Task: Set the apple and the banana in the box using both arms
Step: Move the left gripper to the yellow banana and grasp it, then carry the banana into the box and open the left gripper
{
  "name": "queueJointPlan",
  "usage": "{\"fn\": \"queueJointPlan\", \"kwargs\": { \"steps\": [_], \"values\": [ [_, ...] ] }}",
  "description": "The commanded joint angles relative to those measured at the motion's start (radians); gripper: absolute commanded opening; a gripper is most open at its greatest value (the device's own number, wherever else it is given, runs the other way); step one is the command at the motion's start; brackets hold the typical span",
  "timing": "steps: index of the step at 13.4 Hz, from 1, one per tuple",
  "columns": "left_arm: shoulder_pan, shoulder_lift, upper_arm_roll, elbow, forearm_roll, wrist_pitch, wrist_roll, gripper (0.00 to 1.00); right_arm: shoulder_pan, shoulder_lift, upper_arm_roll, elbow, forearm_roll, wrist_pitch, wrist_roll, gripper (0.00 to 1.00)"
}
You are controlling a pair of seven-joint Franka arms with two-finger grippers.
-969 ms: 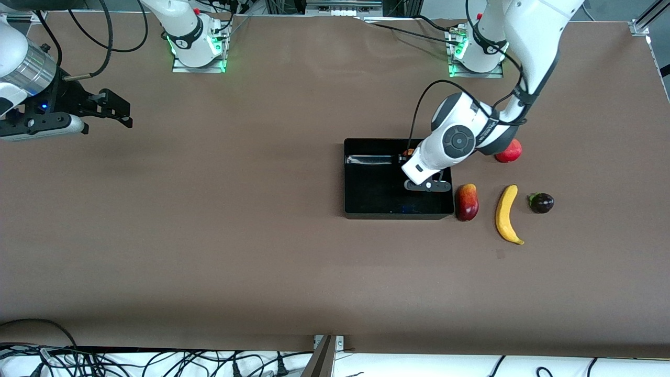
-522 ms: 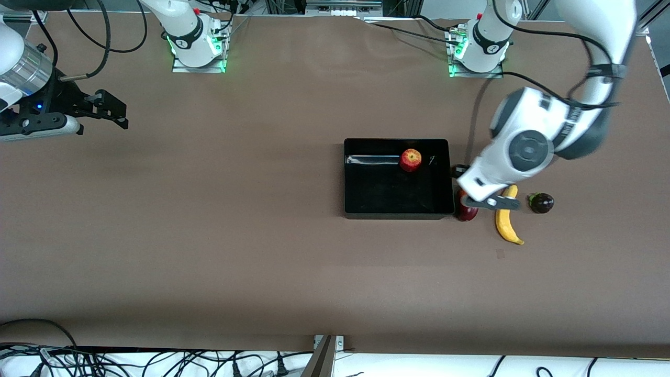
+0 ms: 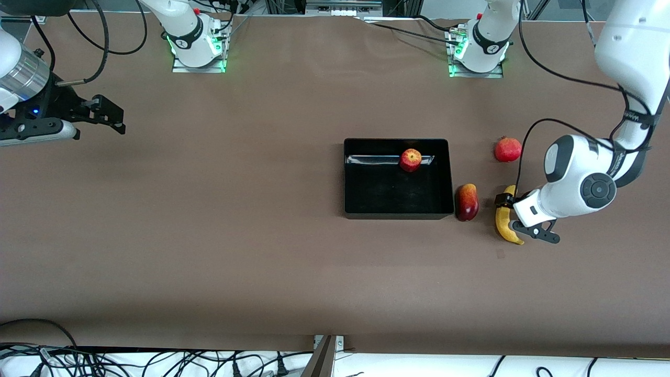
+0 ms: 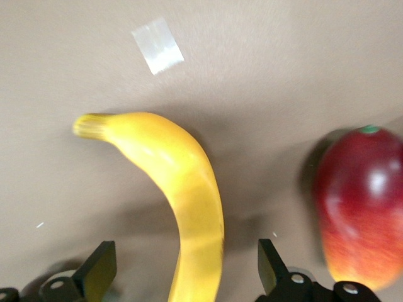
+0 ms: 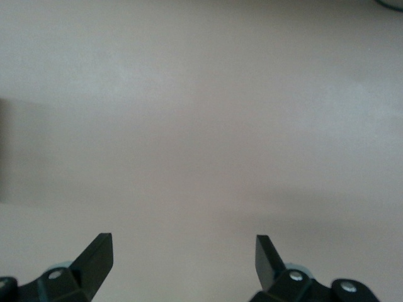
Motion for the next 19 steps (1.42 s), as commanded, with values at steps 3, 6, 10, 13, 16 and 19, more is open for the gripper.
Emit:
{"fn": "queueJointPlan", "kwargs": {
  "steps": [3,6,10,13,16,19],
  "values": [
    [0.014,0.011,-0.017,-0.035,0.044,0.032,0.034,0.00,-0.015,0.020,0.009,0.040,-0.014,-0.003,-0.001,1.00],
    [0.014,-0.006,-0.023,-0.019,0.044,-0.002,0.029,0.00,-0.011,0.020,0.011,0.040,-0.011,-0.003,0.000,1.00],
    [0.005,-0.087,-0.125,0.118,0.022,-0.271,-0.009,0.00,-0.006,0.019,0.012,0.042,-0.011,-0.003,-0.001,1.00],
    [-0.002,-0.090,-0.280,0.231,-0.072,-0.482,-0.213,0.00,-0.006,0.020,0.012,0.042,-0.011,-0.002,0.000,1.00],
    [-0.096,-0.075,-0.376,0.229,-0.083,-0.475,-0.463,0.00,-0.006,0.019,0.012,0.042,-0.010,-0.003,0.000,1.00],
    [-0.245,0.000,-0.370,0.212,-0.076,-0.311,-0.626,0.00,-0.006,0.019,0.012,0.042,-0.010,-0.003,-0.001,1.00]
  ]
}}
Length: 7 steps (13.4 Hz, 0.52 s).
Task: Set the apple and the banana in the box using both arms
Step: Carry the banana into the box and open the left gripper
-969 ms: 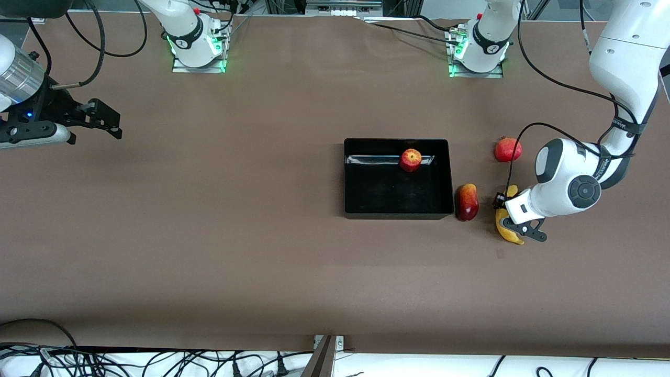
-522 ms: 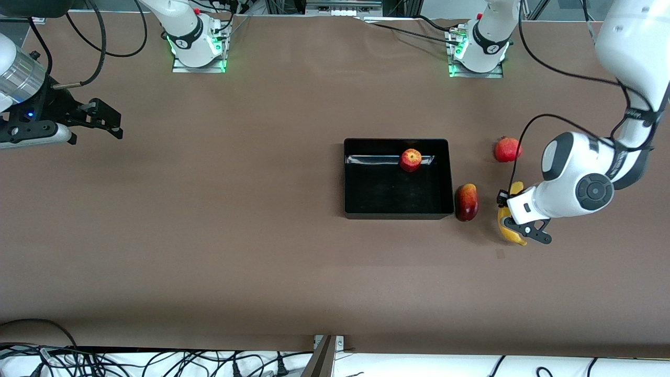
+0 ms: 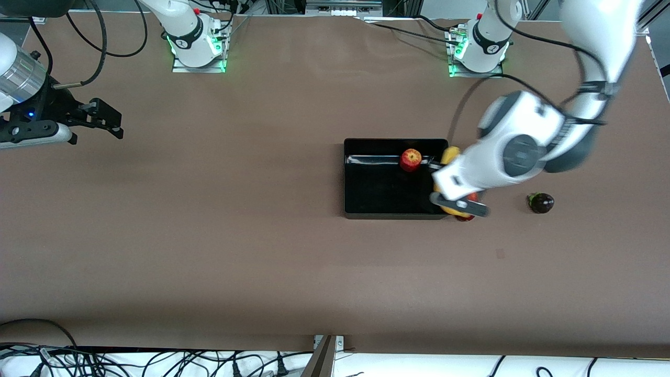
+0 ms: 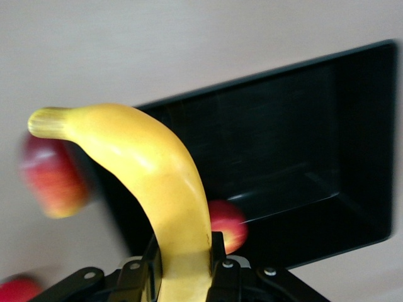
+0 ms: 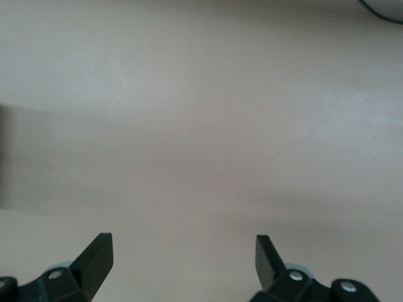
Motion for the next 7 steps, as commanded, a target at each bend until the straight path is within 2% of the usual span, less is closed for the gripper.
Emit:
{"fn": "queueJointPlan", "kwargs": {
  "steps": [1,3,5,7],
  "values": [
    [-0.106,0.090,0.012,0.002,0.012,0.108,-0.138,0.00,-0.004,0.006,0.006,0.017,-0.009,-0.005,0.000,1.00],
    [-0.163,0.148,0.041,-0.001,0.015,0.190,-0.194,0.00,-0.004,0.006,0.007,0.019,-0.007,-0.005,0.000,1.00],
    [-0.261,0.178,0.130,-0.014,0.054,0.250,-0.203,0.00,-0.004,0.004,0.007,0.017,-0.006,-0.005,0.000,1.00],
    [-0.309,0.213,0.166,-0.015,0.055,0.277,-0.208,0.00,-0.004,0.004,0.007,0.019,-0.006,-0.005,0.000,1.00]
  ]
}}
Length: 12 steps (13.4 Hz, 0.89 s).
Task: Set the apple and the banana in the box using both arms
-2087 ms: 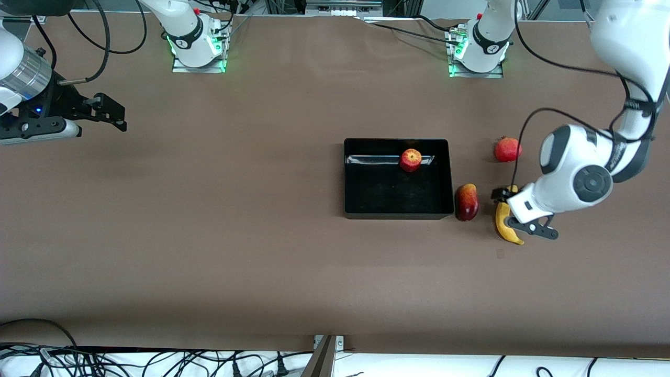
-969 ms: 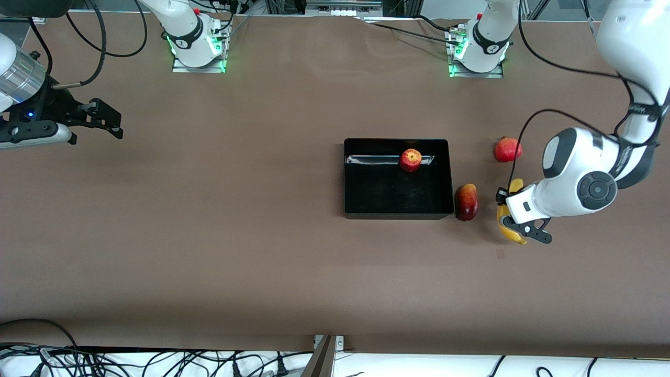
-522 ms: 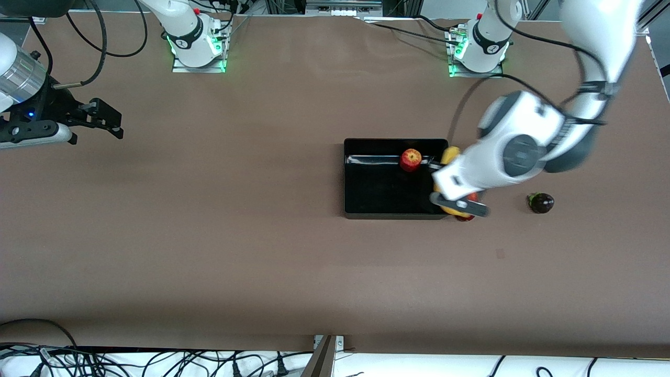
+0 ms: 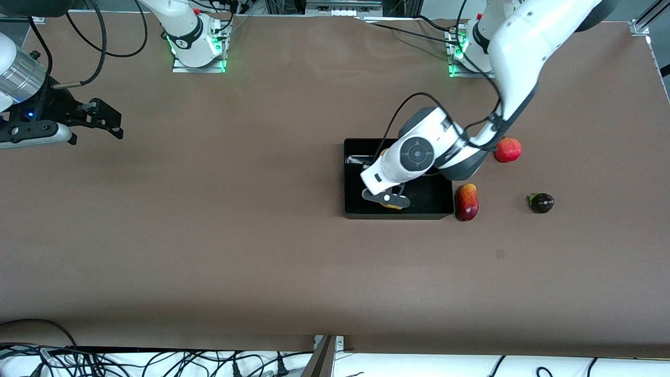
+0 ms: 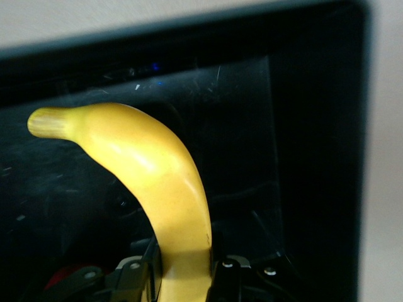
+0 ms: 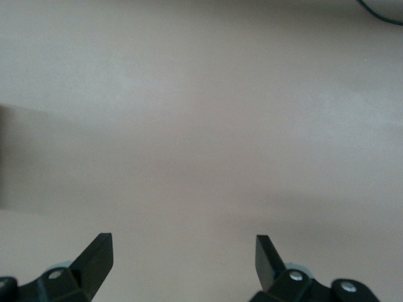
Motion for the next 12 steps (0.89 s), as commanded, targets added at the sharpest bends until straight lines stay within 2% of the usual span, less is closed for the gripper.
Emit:
{"fn": "queueJointPlan", "kwargs": {
  "steps": [1,2,3,4,8,12],
  "values": [
    [-0.044,0.030,0.033,0.003,0.025,0.021,-0.022,0.04,-0.004,0.003,0.007,0.015,-0.006,-0.005,0.000,1.00],
    [-0.041,0.032,0.033,0.004,0.025,0.022,-0.022,0.50,-0.004,0.005,0.007,0.016,-0.006,-0.005,0.000,1.00],
    [-0.033,0.023,0.033,0.007,0.027,0.018,-0.019,0.99,-0.004,0.003,0.007,0.015,-0.006,-0.005,0.000,1.00],
    [-0.023,-0.002,0.030,0.006,0.025,0.003,-0.025,1.00,-0.004,0.003,0.007,0.016,-0.006,-0.005,0.002,1.00],
    [0.074,-0.186,0.027,0.098,0.021,-0.294,-0.012,1.00,-0.004,0.003,0.007,0.016,-0.004,-0.005,0.000,1.00],
    [0.164,-0.240,0.024,0.332,0.024,-0.635,0.124,1.00,-0.004,0.003,0.007,0.016,-0.003,-0.005,0.000,1.00]
  ]
}}
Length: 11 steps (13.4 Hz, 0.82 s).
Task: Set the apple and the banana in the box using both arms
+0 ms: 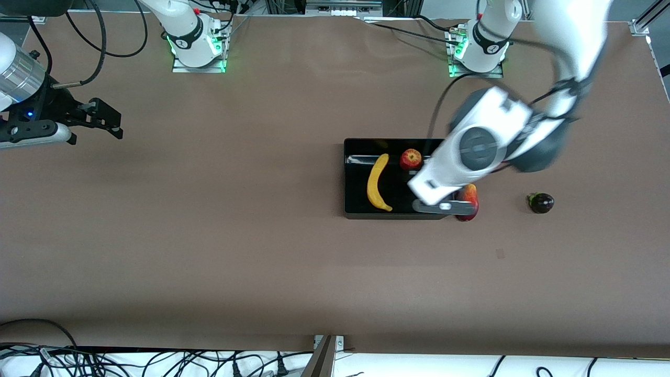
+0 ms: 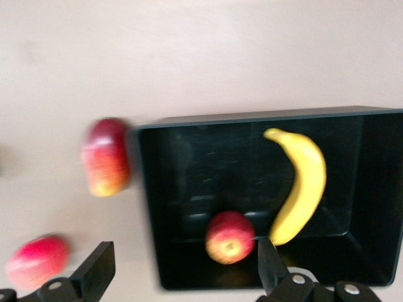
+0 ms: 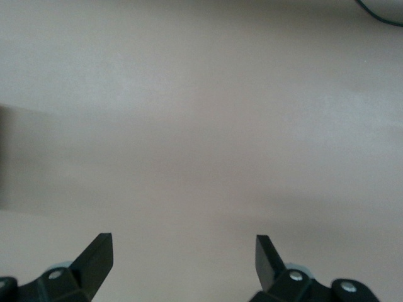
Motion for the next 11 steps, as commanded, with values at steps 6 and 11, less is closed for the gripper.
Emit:
{"fn": "queueJointPlan", "kwargs": {
  "steps": [6,11],
  "values": [
    [-0.022,-0.247,0.256,0.106,-0.126,-0.266,0.357,1.00,-0.004,0.003,0.006,0.014,-0.003,-0.005,0.000,1.00],
    [-0.088,-0.509,0.490,-0.231,-0.218,-0.014,0.481,1.00,-0.004,0.003,0.006,0.014,-0.003,-0.005,0.000,1.00]
  ]
}}
